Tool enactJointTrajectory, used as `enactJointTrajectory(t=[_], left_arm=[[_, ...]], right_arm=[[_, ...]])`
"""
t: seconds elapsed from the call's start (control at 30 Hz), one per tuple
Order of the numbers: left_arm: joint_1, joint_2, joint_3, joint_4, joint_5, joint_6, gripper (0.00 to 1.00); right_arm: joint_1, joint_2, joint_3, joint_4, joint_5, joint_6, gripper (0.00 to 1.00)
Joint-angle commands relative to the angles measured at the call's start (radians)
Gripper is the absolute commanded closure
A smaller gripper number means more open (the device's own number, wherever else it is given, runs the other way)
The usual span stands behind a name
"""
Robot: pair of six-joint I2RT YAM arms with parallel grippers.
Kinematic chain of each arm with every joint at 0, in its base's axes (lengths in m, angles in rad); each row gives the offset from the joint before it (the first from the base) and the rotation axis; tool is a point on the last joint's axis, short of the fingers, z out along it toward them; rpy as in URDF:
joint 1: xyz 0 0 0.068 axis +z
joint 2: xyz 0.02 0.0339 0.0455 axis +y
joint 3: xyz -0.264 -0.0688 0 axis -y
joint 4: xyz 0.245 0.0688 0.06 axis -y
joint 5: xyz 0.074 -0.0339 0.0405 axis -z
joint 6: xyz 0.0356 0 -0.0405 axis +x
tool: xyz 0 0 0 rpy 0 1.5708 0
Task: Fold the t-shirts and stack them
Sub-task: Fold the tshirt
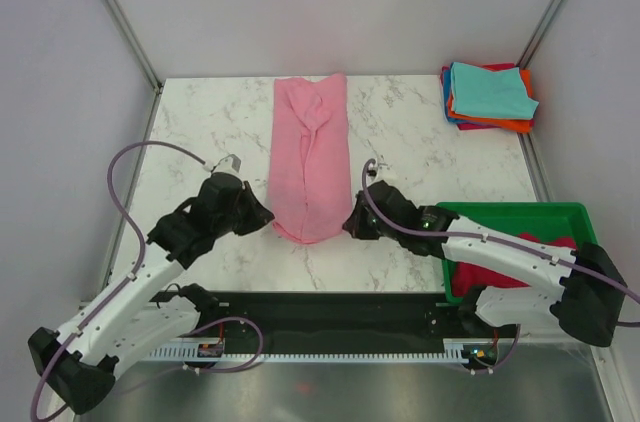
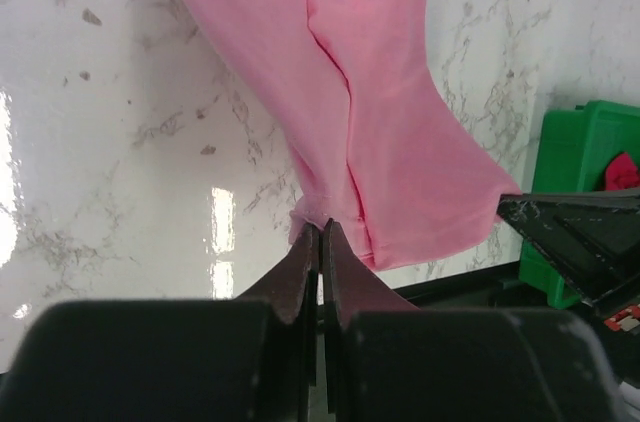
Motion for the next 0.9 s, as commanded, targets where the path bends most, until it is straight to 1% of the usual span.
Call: enactJointTrajectory(t=[0.0,0.1,0.13,0.2,0.23,0.3,0.33,0.37,0.4,0.43,0.47,0.5,0.73,0.87], left_arm=[[0.003,0.11,0.135,-0.013,-0.085,0.106,0.98],[0.021,0.192,0.224,0.008,-0.081,0.148,0.98],[0.029,0.247,0.243,0.019,-0.076,0.156,0.98],[0.047,0.299,0.295,0.037,-0.097,0.182,0.98],[0.056,0.36,0.315,0.045,-0.101,0.189,0.98],[0.105,0.424,0.367,0.066,-0.096,0.212,0.98],[0.125,0.453,0.382,0.074,-0.064,0.218,0.98],[0.147,0.515,0.411,0.104,-0.04,0.225,0.98],[0.193,0.545,0.425,0.118,-0.003,0.243,0.98],[0.216,0.575,0.462,0.128,0.064,0.251,0.98],[0.231,0.646,0.485,0.128,0.071,0.257,0.98],[0.256,0.675,0.508,0.128,0.106,0.275,0.98],[0.322,0.924,0.73,0.117,0.157,0.338,0.98],[0.342,1.05,0.845,0.091,0.169,0.369,0.98]], right_arm=[[-0.086,0.042,0.106,-0.037,0.035,-0.112,1.0],[-0.17,0.111,0.201,-0.04,-0.004,-0.187,1.0],[-0.187,0.131,0.227,-0.04,-0.013,-0.21,1.0],[-0.235,0.198,0.308,-0.048,-0.03,-0.257,1.0],[-0.248,0.223,0.333,-0.049,-0.034,-0.27,1.0],[-0.29,0.293,0.403,-0.051,-0.056,-0.293,1.0],[-0.302,0.318,0.425,-0.053,-0.065,-0.311,1.0],[-0.328,0.363,0.466,-0.053,-0.071,-0.319,1.0],[-0.34,0.387,0.486,-0.051,-0.088,-0.325,1.0],[-0.353,0.41,0.505,-0.053,-0.097,-0.339,1.0],[-0.374,0.454,0.543,-0.053,-0.107,-0.347,1.0],[-0.385,0.476,0.561,-0.053,-0.123,-0.35,1.0],[-0.468,0.692,0.756,-0.063,-0.203,-0.396,1.0],[-0.494,0.775,0.833,-0.068,-0.222,-0.408,1.0]])
